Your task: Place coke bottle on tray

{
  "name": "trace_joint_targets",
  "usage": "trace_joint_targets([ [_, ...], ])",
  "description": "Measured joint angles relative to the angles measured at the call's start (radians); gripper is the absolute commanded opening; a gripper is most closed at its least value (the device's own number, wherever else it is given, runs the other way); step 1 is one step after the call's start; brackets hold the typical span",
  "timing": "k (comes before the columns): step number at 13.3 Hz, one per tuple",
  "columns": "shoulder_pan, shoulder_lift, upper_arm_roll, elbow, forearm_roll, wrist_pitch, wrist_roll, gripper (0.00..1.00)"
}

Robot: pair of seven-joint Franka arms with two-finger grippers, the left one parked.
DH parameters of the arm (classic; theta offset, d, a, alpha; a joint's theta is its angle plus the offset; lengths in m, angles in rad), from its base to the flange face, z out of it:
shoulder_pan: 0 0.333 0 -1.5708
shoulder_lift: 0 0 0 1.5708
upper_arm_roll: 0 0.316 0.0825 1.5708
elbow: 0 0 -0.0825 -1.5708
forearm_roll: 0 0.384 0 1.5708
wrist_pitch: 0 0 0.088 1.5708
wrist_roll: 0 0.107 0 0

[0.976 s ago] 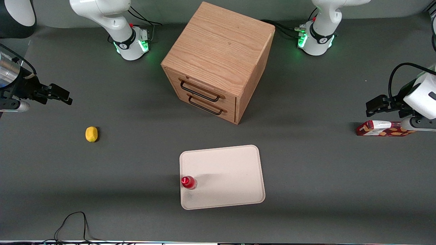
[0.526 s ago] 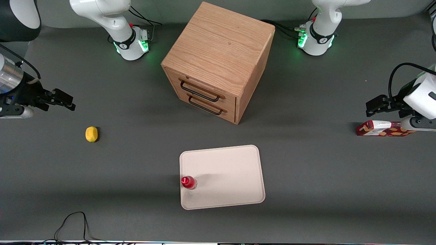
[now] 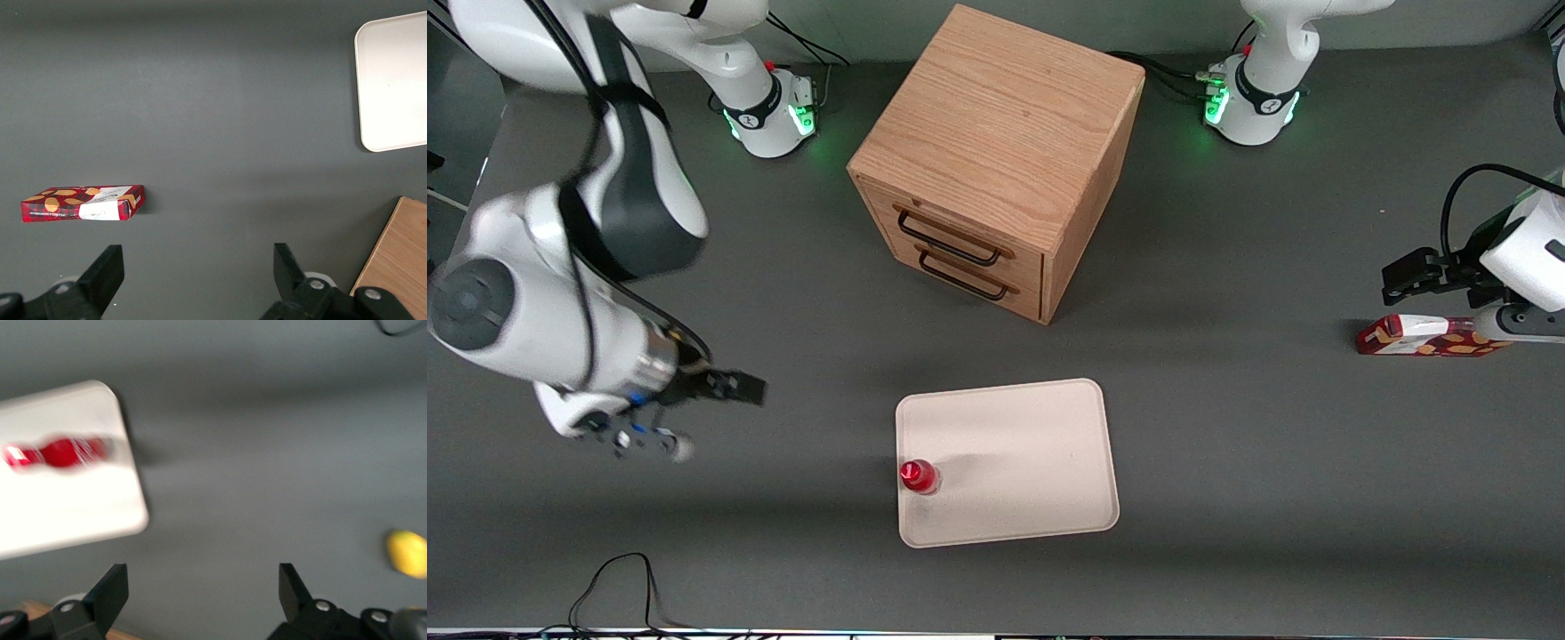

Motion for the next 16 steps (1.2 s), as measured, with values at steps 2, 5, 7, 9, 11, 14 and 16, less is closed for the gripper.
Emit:
trace_joint_targets([
  [2,0.033,0.144,0.032,0.121,-0.01,0.11,0.078,1.0],
  [5,0.098,0.24,0.035,0.177,-0.06,0.249,0.157,1.0],
  [7,0.139,0.273,0.036,0.181,-0.131,0.304,0.198,1.0],
  [9,0.177,0.307,0.038,0.183,-0.22,0.338,0.249,0.99],
  [11,0.199,0.336,0.038,0.189,-0.252,0.358,0.262,0.97],
  [14,0.213,0.355,0.038,0.193,-0.286,0.398,0.306,0.91],
  [16,0.221,0.369,0.039,0.201,-0.313,0.411,0.333,0.78],
])
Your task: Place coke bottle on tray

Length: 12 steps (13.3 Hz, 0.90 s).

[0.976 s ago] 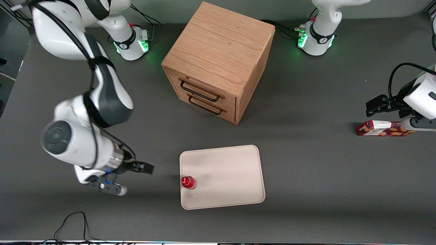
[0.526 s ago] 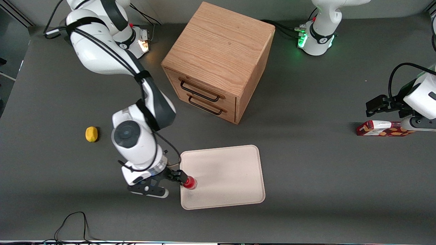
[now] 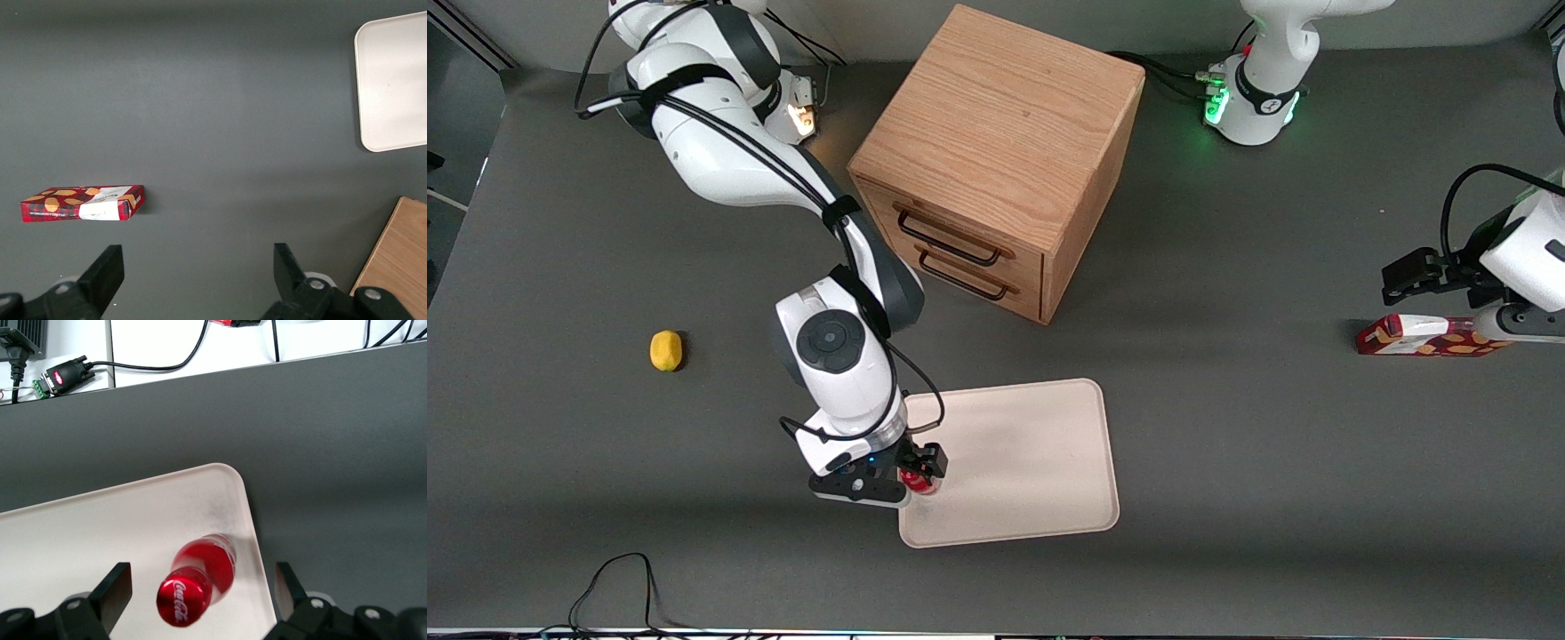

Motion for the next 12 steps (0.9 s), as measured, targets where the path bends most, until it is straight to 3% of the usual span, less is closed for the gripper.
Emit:
trace_joint_targets([
  [8,0.013,0.033,0.0,0.046,-0.007,0.003,0.009,0.0],
  [12,0.013,0.036,0.001,0.054,-0.008,-0.01,0.056,0.0],
])
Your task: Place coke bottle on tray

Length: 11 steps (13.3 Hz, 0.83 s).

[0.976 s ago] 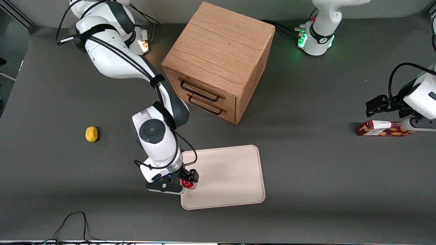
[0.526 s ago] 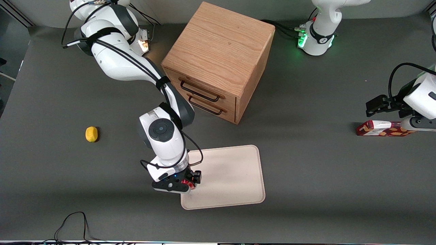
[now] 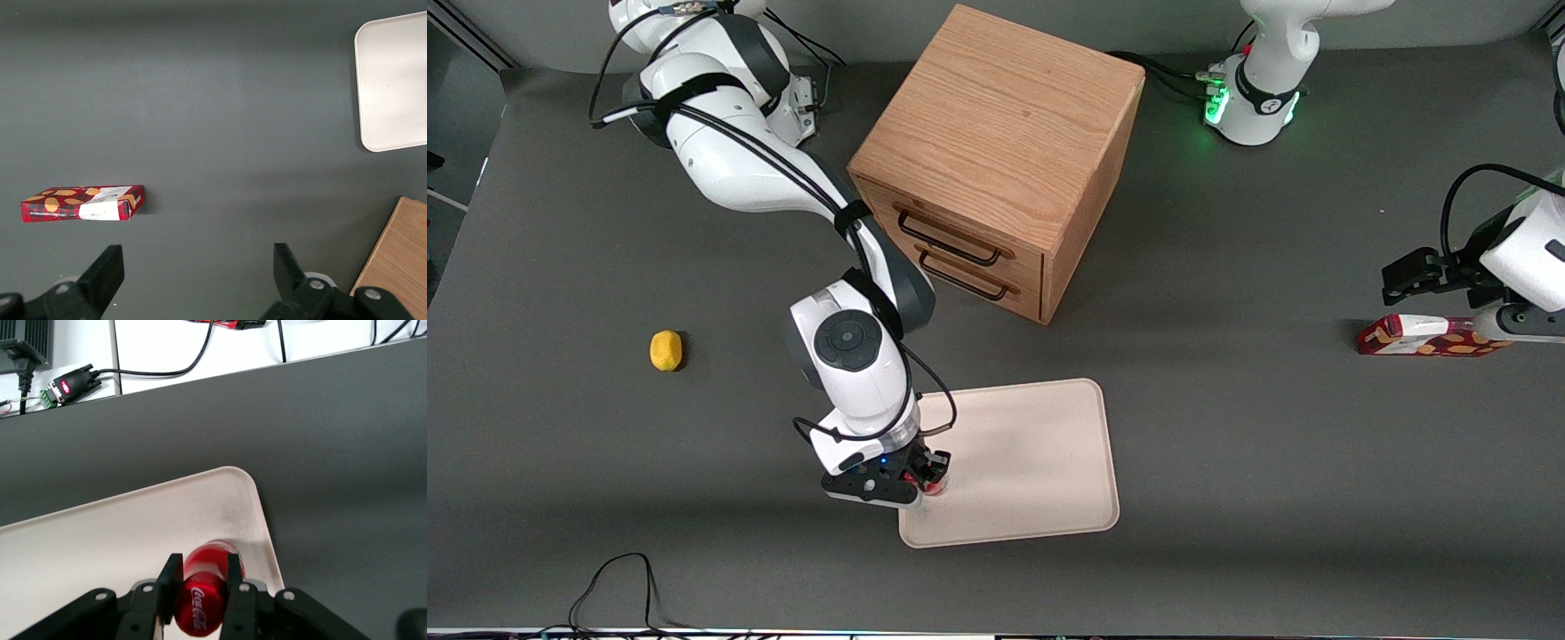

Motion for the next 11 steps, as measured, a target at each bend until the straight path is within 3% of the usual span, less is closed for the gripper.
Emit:
trace_joint_targets([
  [4,0.0,-0.021,0.046,0.067,0.0,-0.219,0.019,0.0],
  [7,-0.017,-0.13,0.064,0.104,0.017,-0.442,0.008,0.0],
  [11,-0.147,-0.304,0.056,0.028,0.161,-0.595,-0.22,0.0],
])
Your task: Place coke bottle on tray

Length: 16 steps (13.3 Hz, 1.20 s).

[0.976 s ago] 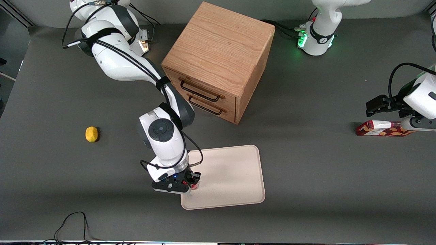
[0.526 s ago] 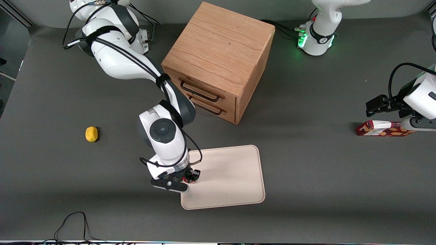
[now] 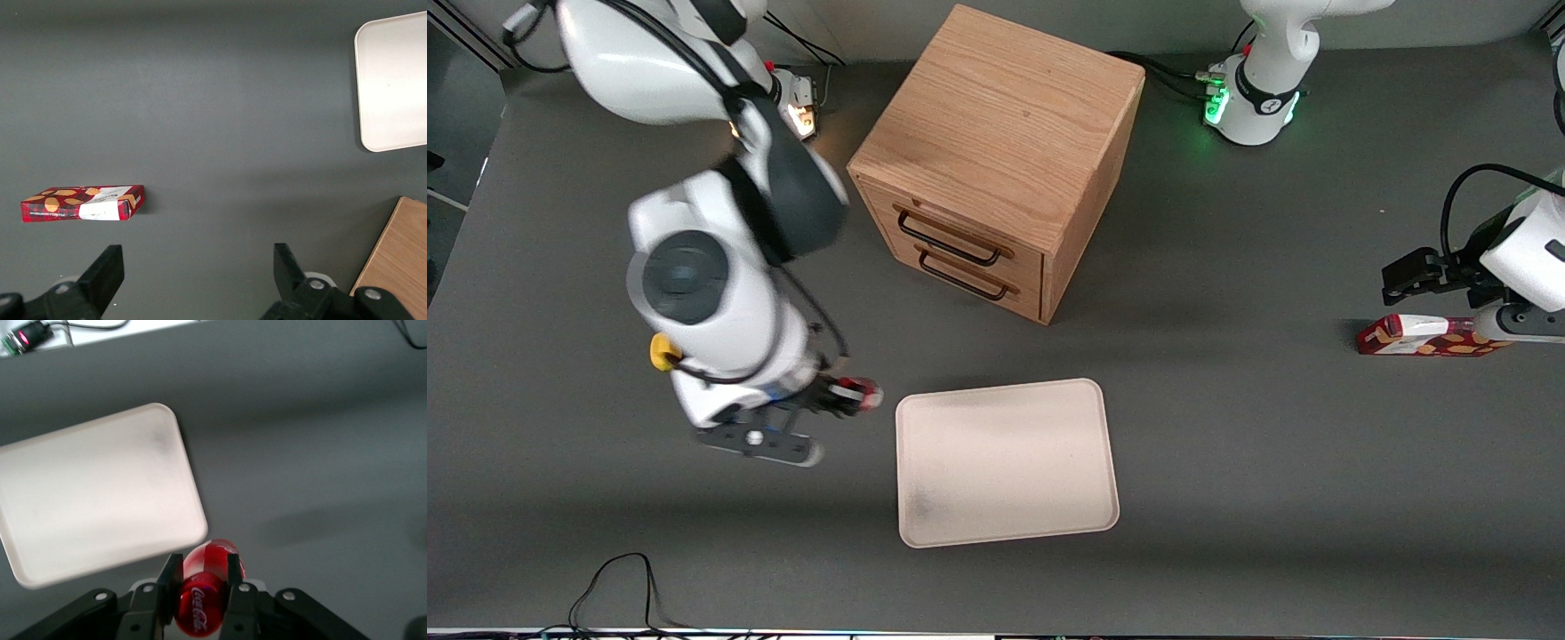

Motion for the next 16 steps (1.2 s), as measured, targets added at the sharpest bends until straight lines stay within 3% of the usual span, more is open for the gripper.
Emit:
trace_joint_targets([
  [3,-0.097,-0.136,-0.039,-0.209,0.043,0.037,-0.155,0.0],
  [6,-0.1,-0.285,-0.138,-0.54,0.092,0.285,-0.258,0.0],
  [10,-0.096,-0.459,-0.2,-0.924,0.097,0.536,-0.34,0.0],
  [16,-0.096,-0.574,-0.267,-1.233,0.098,0.779,-0.413,0.0],
])
